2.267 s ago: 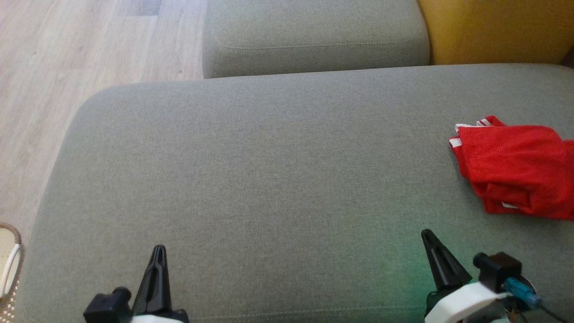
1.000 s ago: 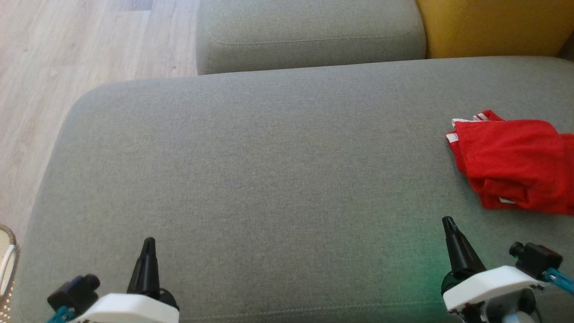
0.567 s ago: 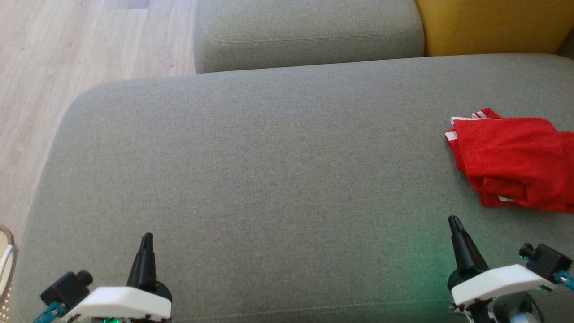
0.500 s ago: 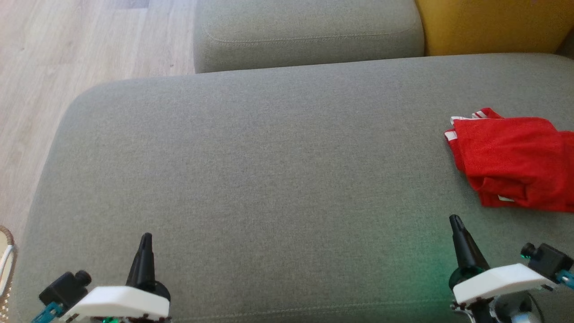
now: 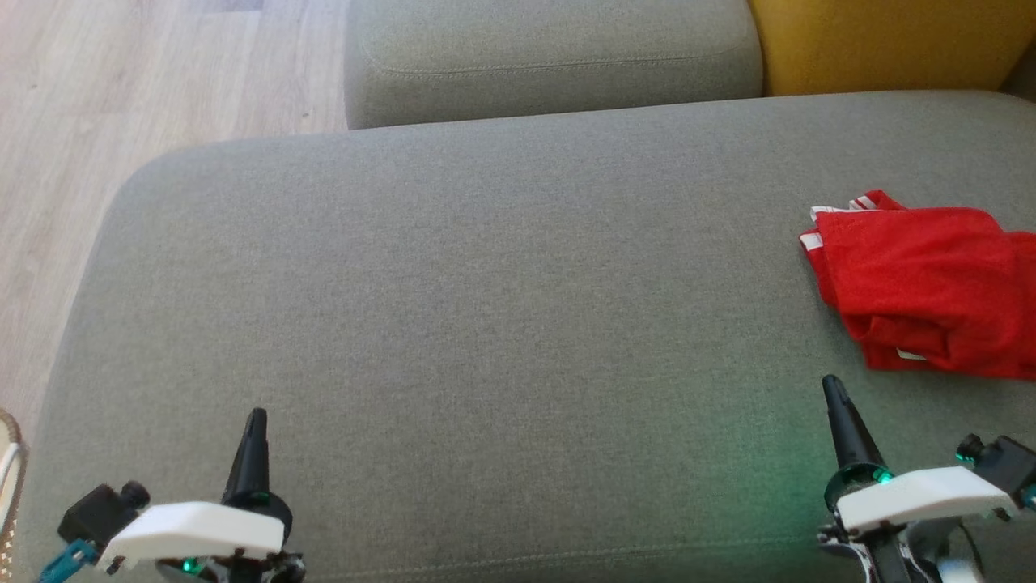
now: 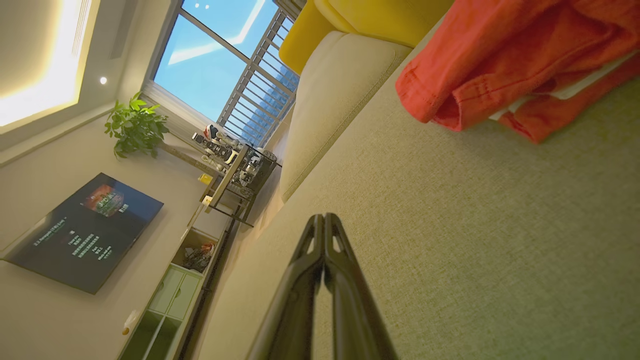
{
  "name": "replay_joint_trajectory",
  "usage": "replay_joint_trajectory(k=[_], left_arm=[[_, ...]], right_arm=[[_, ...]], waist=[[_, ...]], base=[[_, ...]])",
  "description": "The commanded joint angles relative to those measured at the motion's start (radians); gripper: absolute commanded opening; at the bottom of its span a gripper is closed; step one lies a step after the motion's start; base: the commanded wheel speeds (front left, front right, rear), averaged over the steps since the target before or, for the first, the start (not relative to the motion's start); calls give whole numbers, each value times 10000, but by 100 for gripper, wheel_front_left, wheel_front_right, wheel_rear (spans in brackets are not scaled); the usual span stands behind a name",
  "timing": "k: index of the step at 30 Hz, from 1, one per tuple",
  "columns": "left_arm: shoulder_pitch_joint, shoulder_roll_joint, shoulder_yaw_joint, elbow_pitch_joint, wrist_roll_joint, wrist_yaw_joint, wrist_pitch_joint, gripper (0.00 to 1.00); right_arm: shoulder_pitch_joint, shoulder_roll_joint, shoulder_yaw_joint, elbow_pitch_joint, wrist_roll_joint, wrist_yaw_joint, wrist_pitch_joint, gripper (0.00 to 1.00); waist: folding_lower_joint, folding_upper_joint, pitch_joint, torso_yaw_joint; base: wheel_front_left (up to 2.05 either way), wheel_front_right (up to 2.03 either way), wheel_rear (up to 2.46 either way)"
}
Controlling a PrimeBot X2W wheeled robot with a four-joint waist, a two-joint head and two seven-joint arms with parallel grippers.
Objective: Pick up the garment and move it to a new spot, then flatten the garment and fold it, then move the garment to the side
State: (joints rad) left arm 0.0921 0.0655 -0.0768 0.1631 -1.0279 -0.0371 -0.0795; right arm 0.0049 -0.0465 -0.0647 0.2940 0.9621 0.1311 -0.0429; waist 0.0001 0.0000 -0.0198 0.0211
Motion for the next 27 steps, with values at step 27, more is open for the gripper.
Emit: replay_joint_trajectory(k=[27], left_arm=[[-1284, 182, 882, 269, -3231, -509, 806, 0]], right_arm=[[-858, -37, -220, -437, 3378, -3, 820, 0]], waist=[[-1, 0, 117, -108]], base=[[0, 0, 0]])
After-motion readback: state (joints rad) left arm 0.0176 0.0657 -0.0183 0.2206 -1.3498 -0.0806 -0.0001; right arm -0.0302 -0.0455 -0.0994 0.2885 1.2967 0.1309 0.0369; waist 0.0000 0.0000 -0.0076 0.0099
